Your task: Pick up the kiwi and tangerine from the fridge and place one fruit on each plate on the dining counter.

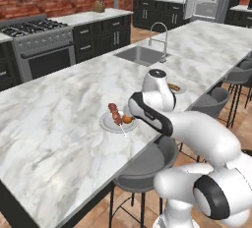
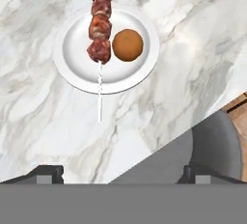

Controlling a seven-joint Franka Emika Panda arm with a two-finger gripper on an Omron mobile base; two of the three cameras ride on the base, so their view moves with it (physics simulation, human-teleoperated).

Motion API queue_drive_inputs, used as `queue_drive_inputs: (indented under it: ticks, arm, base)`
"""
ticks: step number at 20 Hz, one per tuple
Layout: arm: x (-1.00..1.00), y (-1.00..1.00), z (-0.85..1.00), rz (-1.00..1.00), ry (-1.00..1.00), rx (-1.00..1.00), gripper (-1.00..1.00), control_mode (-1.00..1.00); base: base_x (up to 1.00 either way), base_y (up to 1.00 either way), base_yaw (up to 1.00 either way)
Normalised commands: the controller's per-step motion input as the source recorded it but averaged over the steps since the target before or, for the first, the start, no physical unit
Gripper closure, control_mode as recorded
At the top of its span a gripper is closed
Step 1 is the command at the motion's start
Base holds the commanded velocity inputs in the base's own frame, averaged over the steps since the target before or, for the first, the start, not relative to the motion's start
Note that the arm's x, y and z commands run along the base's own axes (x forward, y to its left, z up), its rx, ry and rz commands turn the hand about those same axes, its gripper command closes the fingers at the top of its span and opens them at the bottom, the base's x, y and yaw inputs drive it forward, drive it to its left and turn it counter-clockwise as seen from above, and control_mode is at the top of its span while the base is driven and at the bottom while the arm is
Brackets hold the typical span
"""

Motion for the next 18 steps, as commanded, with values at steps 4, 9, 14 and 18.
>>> queue_drive_inputs:
  ticks: [4, 9, 14, 18]
  arm:
    - [-0.92, -0.08, 0.00, 0.00, 0.10, 0.00, -1.00, -1.00]
    - [-0.87, -0.15, 0.00, 0.00, 0.08, 0.00, -1.00, -1.00]
    - [-0.96, -0.12, 0.06, 0.00, 0.03, 0.00, -1.00, -1.00]
    - [-0.67, -0.05, 0.78, 0.00, -0.06, 0.00, -1.00, -1.00]
  base:
    - [0.00, 0.00, 0.00]
    - [0.00, 0.00, 0.00]
    - [0.00, 0.00, 0.00]
    - [0.00, 0.00, 0.00]
